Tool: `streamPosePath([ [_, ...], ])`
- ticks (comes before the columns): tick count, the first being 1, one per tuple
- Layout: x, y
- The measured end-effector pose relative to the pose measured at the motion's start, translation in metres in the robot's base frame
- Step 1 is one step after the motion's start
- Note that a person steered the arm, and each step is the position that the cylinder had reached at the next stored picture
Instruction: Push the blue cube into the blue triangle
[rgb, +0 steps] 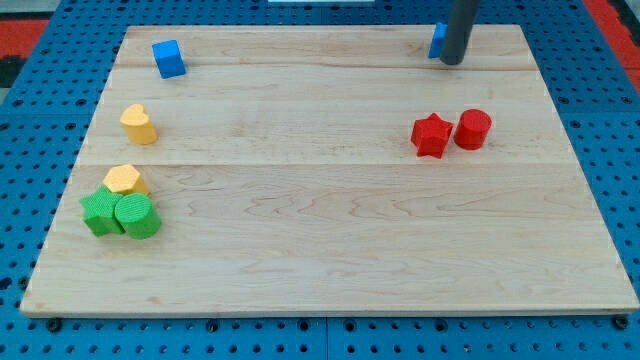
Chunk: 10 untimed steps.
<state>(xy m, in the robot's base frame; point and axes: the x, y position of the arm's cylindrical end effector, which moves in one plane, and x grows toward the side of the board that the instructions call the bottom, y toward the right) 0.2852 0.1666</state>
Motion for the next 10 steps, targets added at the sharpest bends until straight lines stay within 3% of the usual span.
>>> streamPosePath([
  [2,0.007,-0.261],
  [3,0.007,-0.311],
  [5,0.019,-0.318],
  [7,0.018,-0.384],
  [8,-0.026,-0.41],
  [9,-0.034,-0.39],
  [10,-0.034,-0.325],
])
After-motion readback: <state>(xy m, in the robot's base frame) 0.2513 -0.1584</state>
